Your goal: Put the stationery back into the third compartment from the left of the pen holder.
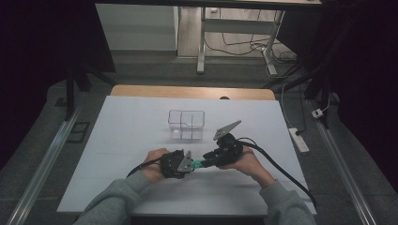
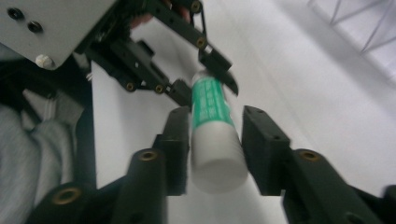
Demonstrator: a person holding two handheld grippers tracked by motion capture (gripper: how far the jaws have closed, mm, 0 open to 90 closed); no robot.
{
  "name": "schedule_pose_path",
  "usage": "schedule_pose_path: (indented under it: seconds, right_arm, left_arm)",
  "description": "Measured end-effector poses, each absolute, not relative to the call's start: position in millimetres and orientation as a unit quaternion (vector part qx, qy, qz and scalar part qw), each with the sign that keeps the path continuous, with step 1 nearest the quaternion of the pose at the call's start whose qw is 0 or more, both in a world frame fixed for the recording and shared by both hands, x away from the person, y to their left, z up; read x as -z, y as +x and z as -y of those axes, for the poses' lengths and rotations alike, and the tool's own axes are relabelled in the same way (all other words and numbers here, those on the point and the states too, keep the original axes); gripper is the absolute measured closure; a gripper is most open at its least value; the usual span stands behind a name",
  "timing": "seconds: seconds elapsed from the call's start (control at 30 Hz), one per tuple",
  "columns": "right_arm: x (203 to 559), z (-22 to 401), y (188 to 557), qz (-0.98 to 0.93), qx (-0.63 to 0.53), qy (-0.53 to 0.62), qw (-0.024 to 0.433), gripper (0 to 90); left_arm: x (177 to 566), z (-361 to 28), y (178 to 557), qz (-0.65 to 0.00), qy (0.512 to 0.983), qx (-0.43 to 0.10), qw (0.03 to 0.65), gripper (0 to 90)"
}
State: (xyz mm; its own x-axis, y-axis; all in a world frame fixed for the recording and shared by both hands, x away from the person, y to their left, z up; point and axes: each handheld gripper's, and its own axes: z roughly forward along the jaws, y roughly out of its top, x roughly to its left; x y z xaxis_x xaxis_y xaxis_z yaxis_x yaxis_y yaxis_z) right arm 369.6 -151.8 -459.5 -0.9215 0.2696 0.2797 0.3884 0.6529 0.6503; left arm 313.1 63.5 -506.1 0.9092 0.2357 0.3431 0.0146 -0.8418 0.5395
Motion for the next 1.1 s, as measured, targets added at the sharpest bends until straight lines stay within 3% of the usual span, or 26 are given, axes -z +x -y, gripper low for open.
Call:
schedule_pose_path:
  seconds: [0.2, 0.3, 0.53, 1.1]
  right_arm:
    - [449, 160, 366, 0.881, 0.440, -0.176, 0.004, 38.3]
    - [445, 166, 364, 0.863, 0.475, -0.171, -0.030, 34.0]
    - [447, 174, 362, 0.840, 0.506, -0.184, -0.065, 32.4]
    - [455, 174, 357, 0.807, 0.552, -0.192, -0.083, 31.5]
  left_arm:
    - [501, -79, 323, -0.117, 0.926, -0.190, 0.303, 65.0]
    - [500, -85, 325, -0.133, 0.921, -0.190, 0.312, 65.0]
    - [495, -100, 330, -0.175, 0.899, -0.197, 0.349, 65.1]
    - [490, -112, 333, -0.224, 0.852, -0.182, 0.436, 65.0]
